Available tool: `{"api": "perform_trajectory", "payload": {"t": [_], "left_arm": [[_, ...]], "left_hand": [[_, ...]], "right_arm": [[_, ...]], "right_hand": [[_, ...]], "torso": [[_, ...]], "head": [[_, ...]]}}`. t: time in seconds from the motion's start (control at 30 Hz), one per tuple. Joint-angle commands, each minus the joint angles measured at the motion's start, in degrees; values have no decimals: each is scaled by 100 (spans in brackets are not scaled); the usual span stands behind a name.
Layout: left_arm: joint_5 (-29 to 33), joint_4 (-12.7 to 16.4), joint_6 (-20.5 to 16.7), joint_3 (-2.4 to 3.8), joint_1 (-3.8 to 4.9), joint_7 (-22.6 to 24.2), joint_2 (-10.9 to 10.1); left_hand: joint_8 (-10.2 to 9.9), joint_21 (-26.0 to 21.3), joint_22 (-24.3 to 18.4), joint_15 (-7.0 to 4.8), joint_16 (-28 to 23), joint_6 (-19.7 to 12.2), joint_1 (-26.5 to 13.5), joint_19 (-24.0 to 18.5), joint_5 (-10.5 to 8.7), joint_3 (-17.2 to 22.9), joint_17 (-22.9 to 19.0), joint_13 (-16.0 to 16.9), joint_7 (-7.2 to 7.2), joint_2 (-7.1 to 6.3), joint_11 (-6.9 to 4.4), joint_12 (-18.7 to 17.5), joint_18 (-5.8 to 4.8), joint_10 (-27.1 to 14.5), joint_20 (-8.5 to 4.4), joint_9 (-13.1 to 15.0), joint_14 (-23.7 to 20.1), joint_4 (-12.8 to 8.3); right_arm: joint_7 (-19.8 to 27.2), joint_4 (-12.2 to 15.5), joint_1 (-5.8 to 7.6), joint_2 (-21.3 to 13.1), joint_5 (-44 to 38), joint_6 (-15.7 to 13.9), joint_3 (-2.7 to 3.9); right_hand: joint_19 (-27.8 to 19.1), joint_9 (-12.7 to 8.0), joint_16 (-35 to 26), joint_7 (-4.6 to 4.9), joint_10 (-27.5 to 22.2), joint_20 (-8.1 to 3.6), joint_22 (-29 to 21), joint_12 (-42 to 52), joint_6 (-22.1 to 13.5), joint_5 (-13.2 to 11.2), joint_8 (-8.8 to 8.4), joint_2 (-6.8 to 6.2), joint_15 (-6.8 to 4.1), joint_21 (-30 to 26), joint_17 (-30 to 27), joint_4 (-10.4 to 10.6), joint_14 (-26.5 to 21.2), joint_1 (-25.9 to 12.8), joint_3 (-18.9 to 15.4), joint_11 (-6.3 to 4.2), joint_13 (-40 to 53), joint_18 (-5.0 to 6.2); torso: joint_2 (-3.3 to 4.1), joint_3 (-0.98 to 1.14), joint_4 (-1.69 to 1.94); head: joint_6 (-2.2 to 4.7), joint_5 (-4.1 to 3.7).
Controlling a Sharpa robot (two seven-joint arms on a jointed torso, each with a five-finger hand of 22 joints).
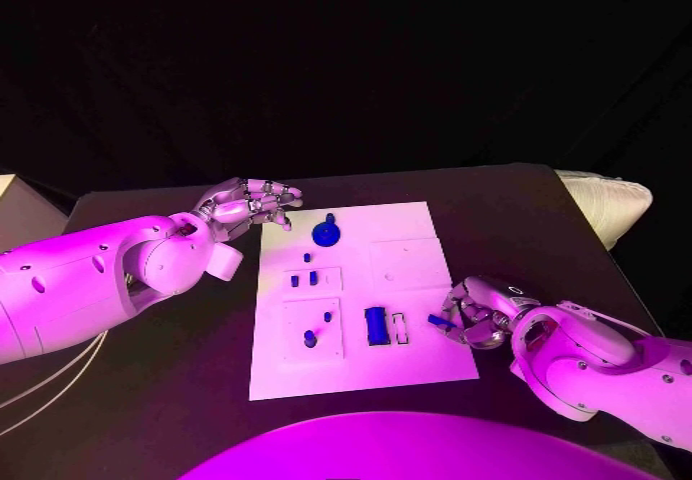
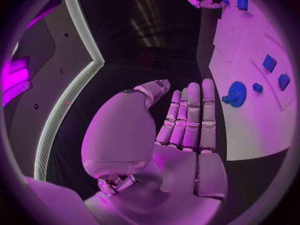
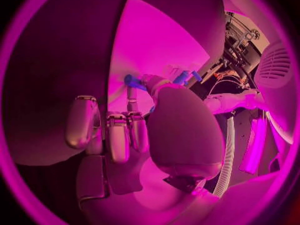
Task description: Assemble the parts on the task board
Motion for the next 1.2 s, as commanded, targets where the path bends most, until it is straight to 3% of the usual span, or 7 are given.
{"api": "perform_trajectory", "payload": {"t": [0.03, 0.2, 0.33, 0.43, 0.8, 1.2], "left_arm": [[-10, 11, 86, 3, 0, 40, 8], [-40, 8, 72, 3, 0, 0, 14], [-59, 11, 57, 3, 0, -13, 16], [-59, 19, 53, 3, 0, -13, 14], [-55, 42, 33, 4, 0, -19, 6], [-53, 52, 65, 4, 0, -21, 5]], "left_hand": [[26, -31, -7, 16, 22, -43, -12, 44, 4, -7, 7, -4, -5, 59, 9, 20, 31, -37, -15, -1, -33, 32], [27, -35, -10, 16, 27, -48, -11, 47, 7, 0, 8, -4, -5, 71, 9, 23, 32, -42, -15, -2, -34, 37], [29, -36, -10, 15, 28, -48, -6, 49, 9, 5, 8, -5, -7, 77, 8, 25, 32, -43, -16, -2, -35, 35], [29, -36, -10, 15, 28, -48, -6, 49, 9, 5, 8, -5, -7, 77, 8, 25, 32, -43, -16, -2, -35, 35], [34, -39, -12, 14, 32, -49, -1, 52, 7, 7, 9, -5, -7, 73, 7, 29, 33, -47, -16, -2, -38, 31], [34, -39, -12, 14, 32, -49, -1, 52, 7, 7, 9, -5, -7, 73, 7, 29, 33, -47, -16, -2, -38, 31]], "right_arm": [[80, 80, 12, -53, 676, -74, -42], [311, 282, 172, -119, 1048, -268, -39], [390, 348, 232, -98, 1323, -292, -38], [407, 336, 249, -48, 1568, -278, -39], [301, 193, 167, 336, 2245, -306, -42], [63, 60, 112, 594, 2309, -381, -42]], "right_hand": [[18, 85, 32, -39, 488, -25, 409, 38, -20, 34, 62, -10, -32, 46, 1508, -523, 598, -82, 553, -23, 1363, -12], [13, 117, 32, -43, 499, -27, 407, 60, -31, 65, 88, 3, -36, 25, 1508, -601, 598, -157, 641, -27, 1374, -8], [10, 136, 32, -40, 498, -26, 409, 56, -38, 56, 103, -17, -34, 16, 1508, -627, 598, -265, 662, -23, 1373, -7], [16, 162, 32, -42, 505, -22, 424, 69, -47, -204, 120, -8, -31, 22, 1508, -609, 598, -551, 673, -23, 1380, -10], [57, 189, 32, -51, 552, -28, 486, 179, 13, -386, 150, -23, -37, 104, 1508, -521, 598, -1017, 436, -29, 1436, -26], [70, 193, 32, -59, 567, -34, 508, 213, 51, -354, 160, -30, -43, 125, 1508, -439, 598, -1213, 273, -36, 1454, -31]], "torso": [[0, -7, -6], [-1, -2, 7], [3, -11, -1], [4, -9, -1], [8, 5, 9], [7, 6, 2]], "head": [[1, -1], [1, -7], [1, 10], [1, 24], [1, 32], [1, 34]]}}
